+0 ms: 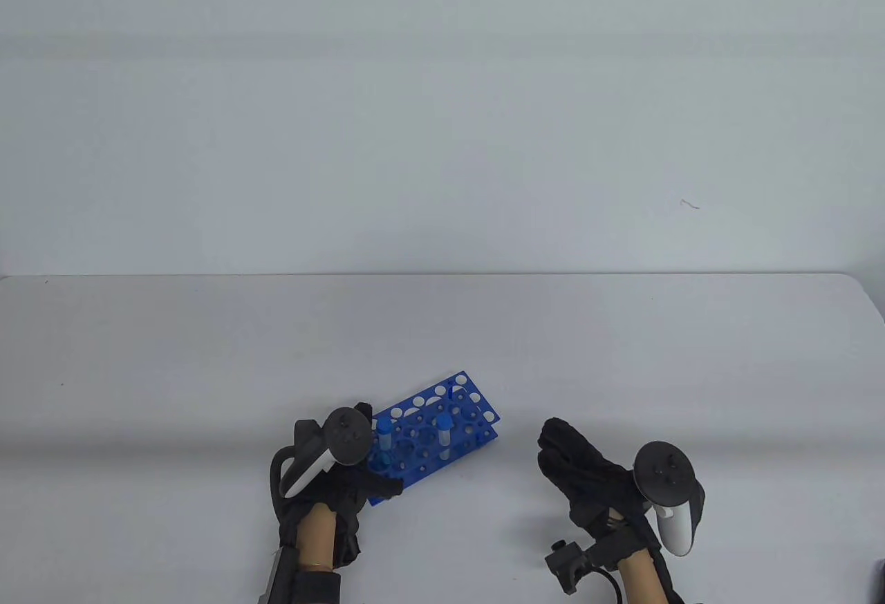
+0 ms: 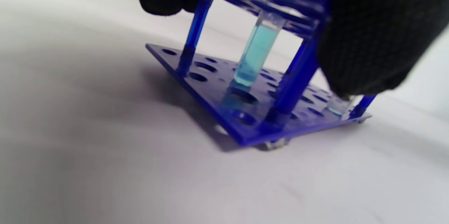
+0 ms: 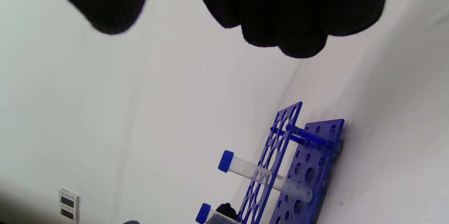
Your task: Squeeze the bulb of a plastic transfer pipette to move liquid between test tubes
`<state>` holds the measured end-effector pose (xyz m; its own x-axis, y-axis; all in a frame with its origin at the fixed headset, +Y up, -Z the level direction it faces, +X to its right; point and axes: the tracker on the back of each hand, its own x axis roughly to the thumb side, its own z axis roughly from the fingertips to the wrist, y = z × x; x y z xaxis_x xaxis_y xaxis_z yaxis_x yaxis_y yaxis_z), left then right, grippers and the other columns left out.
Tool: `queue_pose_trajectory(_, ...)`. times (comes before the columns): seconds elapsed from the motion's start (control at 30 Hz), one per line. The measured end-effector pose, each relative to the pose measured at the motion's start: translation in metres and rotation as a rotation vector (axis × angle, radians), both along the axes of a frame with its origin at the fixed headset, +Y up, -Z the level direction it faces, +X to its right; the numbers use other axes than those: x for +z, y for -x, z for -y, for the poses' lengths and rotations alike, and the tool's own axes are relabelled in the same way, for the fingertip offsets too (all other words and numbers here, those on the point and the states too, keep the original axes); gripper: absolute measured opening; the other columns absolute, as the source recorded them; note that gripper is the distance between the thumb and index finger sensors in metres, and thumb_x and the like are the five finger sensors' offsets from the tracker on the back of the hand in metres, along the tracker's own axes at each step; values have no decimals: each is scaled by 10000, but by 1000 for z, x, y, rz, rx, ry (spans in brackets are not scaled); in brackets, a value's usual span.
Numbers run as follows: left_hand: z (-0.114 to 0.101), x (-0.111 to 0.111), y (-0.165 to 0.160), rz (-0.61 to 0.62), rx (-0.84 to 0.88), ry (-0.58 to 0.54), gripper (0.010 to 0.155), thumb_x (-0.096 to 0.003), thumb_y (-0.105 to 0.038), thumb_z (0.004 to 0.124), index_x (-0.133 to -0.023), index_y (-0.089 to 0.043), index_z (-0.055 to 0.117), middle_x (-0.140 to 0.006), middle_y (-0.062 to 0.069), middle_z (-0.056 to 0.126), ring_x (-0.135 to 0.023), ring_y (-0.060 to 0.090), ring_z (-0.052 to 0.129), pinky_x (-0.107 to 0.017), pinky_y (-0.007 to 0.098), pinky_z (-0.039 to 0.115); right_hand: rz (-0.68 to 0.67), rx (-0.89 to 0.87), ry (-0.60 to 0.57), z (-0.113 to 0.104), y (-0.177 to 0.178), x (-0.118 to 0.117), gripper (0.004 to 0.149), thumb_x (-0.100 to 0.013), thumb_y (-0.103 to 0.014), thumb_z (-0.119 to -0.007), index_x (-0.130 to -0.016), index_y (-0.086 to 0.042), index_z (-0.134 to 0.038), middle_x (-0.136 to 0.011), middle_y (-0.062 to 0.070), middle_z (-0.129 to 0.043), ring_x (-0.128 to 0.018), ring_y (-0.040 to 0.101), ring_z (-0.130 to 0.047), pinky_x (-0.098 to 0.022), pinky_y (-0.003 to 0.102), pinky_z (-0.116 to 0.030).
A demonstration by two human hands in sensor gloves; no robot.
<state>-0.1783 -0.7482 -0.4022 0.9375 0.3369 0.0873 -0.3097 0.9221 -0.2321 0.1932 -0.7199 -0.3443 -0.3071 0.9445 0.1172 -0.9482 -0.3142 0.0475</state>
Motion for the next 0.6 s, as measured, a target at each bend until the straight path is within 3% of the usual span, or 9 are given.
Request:
queue_pose_trajectory(0.33, -20, 19, -17, 215, 62, -38, 1229, -304, -685, 901, -1170, -153, 209, -1251, 162, 336, -1140, 404, 414, -859, 616, 351, 57, -117, -27, -7, -20, 3, 762, -412, -511, -769, -1012, -70, -608, -1023, 219, -723, -864, 448, -795, -600, 573, -697)
queue_pose_trajectory(0.6, -16, 41, -37, 405, 46, -35, 1231, -304, -684, 900, -1168, -155, 201, -1248, 162, 328, -1136, 404, 409, -851, 616, 357, 65, -126, -34, -8, -23, 3, 760, -412, -512, -768, -1011, -73, -609, -1021, 217, -725, -864, 447, -796, -599, 573, -698)
